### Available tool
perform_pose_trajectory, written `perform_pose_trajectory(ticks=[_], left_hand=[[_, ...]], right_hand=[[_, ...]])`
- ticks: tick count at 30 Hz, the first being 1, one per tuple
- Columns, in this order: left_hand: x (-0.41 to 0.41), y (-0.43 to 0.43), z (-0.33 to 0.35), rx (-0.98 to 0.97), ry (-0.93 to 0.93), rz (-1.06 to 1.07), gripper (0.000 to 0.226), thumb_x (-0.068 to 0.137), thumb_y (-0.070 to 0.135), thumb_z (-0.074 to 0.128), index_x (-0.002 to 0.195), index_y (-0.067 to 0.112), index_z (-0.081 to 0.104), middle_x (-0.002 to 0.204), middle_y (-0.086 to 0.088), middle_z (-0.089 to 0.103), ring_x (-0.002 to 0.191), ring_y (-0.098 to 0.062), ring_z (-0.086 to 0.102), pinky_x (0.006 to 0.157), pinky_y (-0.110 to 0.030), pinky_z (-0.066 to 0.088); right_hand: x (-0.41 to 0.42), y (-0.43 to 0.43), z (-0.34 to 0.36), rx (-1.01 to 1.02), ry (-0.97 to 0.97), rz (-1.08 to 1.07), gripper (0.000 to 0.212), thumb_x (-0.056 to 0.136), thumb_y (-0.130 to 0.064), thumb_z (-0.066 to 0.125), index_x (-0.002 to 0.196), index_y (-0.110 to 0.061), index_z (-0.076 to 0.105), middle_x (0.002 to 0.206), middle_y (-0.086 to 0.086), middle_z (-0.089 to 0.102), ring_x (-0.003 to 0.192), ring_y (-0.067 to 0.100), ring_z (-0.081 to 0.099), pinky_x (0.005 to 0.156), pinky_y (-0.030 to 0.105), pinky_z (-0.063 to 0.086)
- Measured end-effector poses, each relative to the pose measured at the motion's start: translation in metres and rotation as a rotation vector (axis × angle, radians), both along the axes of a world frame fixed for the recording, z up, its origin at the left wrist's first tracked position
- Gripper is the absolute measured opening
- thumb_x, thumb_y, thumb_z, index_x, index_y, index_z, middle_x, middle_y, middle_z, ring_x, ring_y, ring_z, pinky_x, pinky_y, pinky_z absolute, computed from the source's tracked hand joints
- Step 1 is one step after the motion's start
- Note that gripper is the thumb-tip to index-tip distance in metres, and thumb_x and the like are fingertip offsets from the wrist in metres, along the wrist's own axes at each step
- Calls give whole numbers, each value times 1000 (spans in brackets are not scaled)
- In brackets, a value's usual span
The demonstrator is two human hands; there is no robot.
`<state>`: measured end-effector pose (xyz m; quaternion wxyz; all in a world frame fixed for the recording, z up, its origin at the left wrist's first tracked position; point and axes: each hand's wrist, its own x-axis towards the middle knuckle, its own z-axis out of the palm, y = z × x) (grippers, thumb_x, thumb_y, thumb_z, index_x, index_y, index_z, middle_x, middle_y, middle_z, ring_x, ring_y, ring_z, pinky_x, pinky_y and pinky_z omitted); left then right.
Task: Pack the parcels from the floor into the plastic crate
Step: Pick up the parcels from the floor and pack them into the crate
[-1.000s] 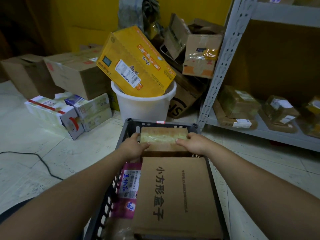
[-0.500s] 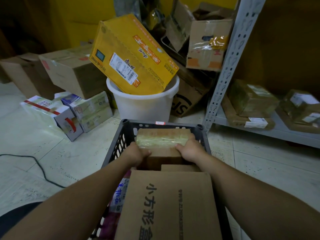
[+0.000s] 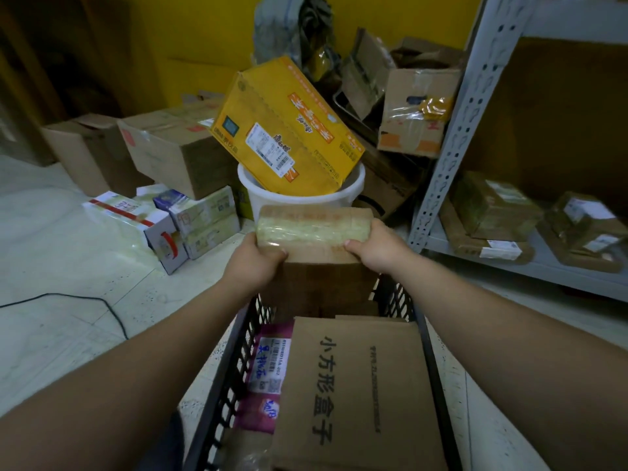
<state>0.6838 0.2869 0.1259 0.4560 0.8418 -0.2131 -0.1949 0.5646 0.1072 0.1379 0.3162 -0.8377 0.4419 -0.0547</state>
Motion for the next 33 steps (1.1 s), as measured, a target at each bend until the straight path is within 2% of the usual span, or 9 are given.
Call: perform_pose_trajectory(ticks=[4, 7, 14, 17, 21, 24, 27, 30, 33], left_hand=[[-7, 34, 13, 29, -23, 25, 46, 87, 33, 62, 127, 14, 47, 113, -6, 58, 101, -26, 57, 90, -39, 50], [-12, 46, 20, -38, -11, 67, 49, 86, 34, 63, 128, 15, 48, 120, -7, 60, 106, -27, 58, 93, -44, 50], [-11, 65, 53, -125, -136, 139, 52, 89, 23, 61, 137, 12, 43, 127, -7, 52, 115, -25, 52, 95, -40, 47], [-8, 92, 51, -43, -118, 167, 66, 86, 34, 64, 142, 16, 35, 138, -8, 41, 120, -28, 49, 100, -48, 45], [-12, 122, 40, 84, -142, 162, 72, 84, 45, 63, 143, 21, 29, 138, -12, 34, 121, -34, 47, 101, -50, 44], [-14, 135, 27, 190, -104, 148, 82, 79, 51, 66, 144, 25, 22, 138, -14, 32, 120, -37, 46, 101, -48, 44], [-10, 141, 18, 261, -72, 74, 97, 69, 59, 69, 145, 30, 17, 134, -13, 32, 120, -37, 45, 100, -49, 44], [-3, 139, 19, 317, -190, 62, 105, 63, 63, 72, 146, 23, 20, 140, -12, 29, 128, -35, 35, 104, -48, 40], [9, 129, 29, 398, -333, -6, 111, 63, 68, 68, 148, 23, 14, 153, -8, 14, 141, -32, 17, 111, -52, 29]], right_hand=[[11, 30, 31, -110, -14, 59, 78, 89, -41, 62, 151, -24, 19, 142, 11, 37, 119, 32, 49, 90, 37, 45], [12, 44, 48, -127, 3, 54, 76, 91, -38, 59, 152, -24, 17, 141, 12, 36, 118, 32, 49, 82, 34, 44], [6, 71, 59, 12, -80, 52, 59, 90, -36, 61, 141, -18, 38, 131, 9, 52, 111, 28, 55, 84, 32, 46], [10, 92, 57, 81, -50, 90, 55, 90, -37, 61, 136, -12, 43, 125, 8, 56, 108, 27, 56, 85, 33, 48], [12, 117, 52, 145, -19, 139, 56, 88, -40, 63, 134, -13, 44, 125, 9, 57, 105, 26, 56, 90, 38, 50], [5, 130, 46, 154, 22, 202, 41, 90, -33, 63, 125, -16, 53, 124, 6, 59, 105, 24, 56, 86, 32, 46], [-2, 131, 43, 172, 15, 215, 45, 90, -26, 65, 131, -15, 50, 125, 5, 59, 106, 21, 55, 85, 28, 43], [-5, 130, 44, 198, 9, 215, 52, 90, -23, 65, 136, -14, 44, 127, 6, 56, 103, 19, 53, 87, 29, 44], [-6, 129, 44, 198, -4, 229, 62, 89, -21, 65, 144, -15, 37, 136, 5, 51, 118, 22, 51, 97, 31, 42]])
